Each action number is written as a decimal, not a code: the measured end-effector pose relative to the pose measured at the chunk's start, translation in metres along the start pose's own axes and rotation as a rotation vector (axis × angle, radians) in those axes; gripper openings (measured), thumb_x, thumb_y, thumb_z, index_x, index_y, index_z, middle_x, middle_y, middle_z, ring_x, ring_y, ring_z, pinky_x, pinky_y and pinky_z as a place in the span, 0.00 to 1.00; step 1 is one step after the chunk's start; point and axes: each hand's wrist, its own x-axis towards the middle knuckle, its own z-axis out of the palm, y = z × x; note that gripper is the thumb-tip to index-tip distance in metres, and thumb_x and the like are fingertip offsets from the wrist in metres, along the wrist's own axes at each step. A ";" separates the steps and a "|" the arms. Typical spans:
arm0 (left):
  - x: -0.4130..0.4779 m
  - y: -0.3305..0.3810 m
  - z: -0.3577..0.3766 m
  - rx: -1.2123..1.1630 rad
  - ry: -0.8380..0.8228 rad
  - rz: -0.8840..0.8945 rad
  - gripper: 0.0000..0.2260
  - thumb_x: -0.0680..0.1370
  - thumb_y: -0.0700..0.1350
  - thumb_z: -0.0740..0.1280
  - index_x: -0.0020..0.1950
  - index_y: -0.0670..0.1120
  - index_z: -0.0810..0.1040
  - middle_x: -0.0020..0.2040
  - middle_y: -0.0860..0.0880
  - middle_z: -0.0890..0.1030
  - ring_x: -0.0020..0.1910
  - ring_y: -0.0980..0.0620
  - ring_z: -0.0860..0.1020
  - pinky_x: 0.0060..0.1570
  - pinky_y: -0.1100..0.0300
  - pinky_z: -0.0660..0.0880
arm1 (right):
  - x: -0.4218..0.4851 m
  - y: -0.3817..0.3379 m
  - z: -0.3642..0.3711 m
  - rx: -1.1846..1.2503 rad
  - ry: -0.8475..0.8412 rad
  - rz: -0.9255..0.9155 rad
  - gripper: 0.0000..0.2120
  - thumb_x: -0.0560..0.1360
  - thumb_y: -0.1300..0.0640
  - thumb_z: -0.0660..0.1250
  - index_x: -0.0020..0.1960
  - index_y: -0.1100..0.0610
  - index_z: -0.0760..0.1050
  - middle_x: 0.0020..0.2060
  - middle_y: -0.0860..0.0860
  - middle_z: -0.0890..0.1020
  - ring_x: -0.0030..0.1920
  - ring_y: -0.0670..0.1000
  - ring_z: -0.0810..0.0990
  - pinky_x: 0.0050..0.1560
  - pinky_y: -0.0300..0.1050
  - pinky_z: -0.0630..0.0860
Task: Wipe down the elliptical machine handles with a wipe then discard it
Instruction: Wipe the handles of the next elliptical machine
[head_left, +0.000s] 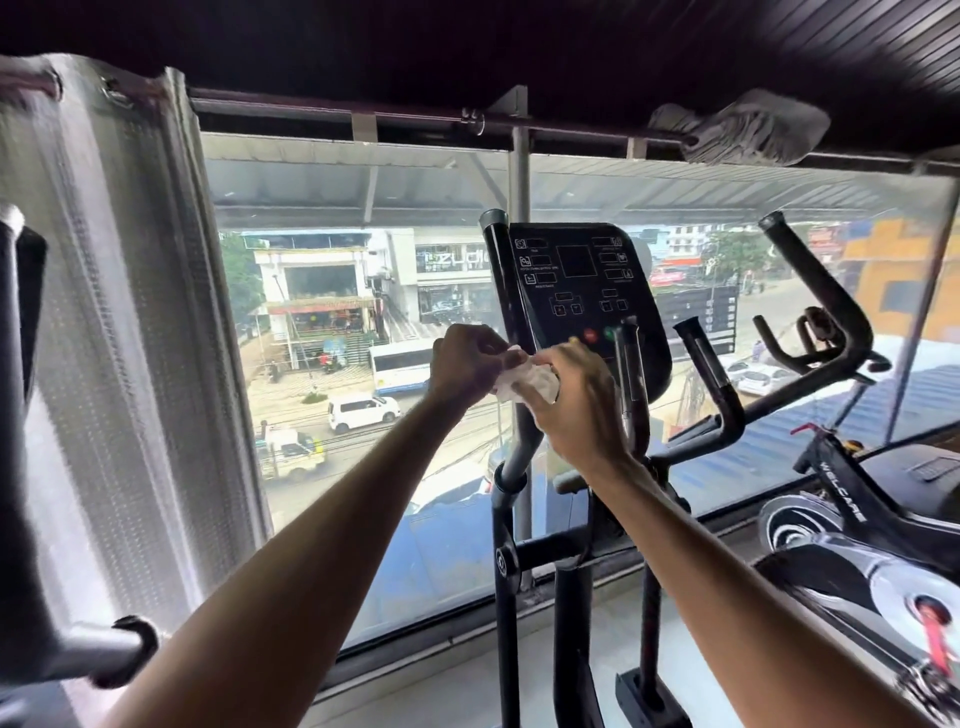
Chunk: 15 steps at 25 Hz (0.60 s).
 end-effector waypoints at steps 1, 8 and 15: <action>0.000 -0.001 -0.001 0.000 0.012 -0.009 0.07 0.70 0.46 0.81 0.38 0.45 0.85 0.36 0.46 0.86 0.37 0.45 0.85 0.42 0.42 0.84 | -0.003 -0.002 0.007 -0.012 -0.024 -0.007 0.17 0.72 0.52 0.77 0.56 0.58 0.80 0.52 0.52 0.82 0.53 0.52 0.79 0.52 0.43 0.76; 0.013 -0.002 -0.005 -0.300 -0.052 -0.242 0.08 0.80 0.43 0.68 0.50 0.39 0.84 0.49 0.39 0.86 0.43 0.43 0.85 0.51 0.45 0.83 | 0.006 0.000 0.021 0.000 0.134 -0.070 0.07 0.74 0.63 0.75 0.51 0.62 0.83 0.45 0.55 0.83 0.43 0.50 0.81 0.43 0.34 0.75; 0.040 -0.007 0.003 -0.648 -0.321 -0.458 0.10 0.84 0.47 0.61 0.54 0.44 0.80 0.50 0.44 0.83 0.43 0.47 0.80 0.40 0.57 0.80 | 0.023 0.007 0.016 -0.205 -0.100 -0.350 0.10 0.75 0.67 0.72 0.56 0.62 0.83 0.49 0.55 0.81 0.47 0.52 0.80 0.45 0.45 0.84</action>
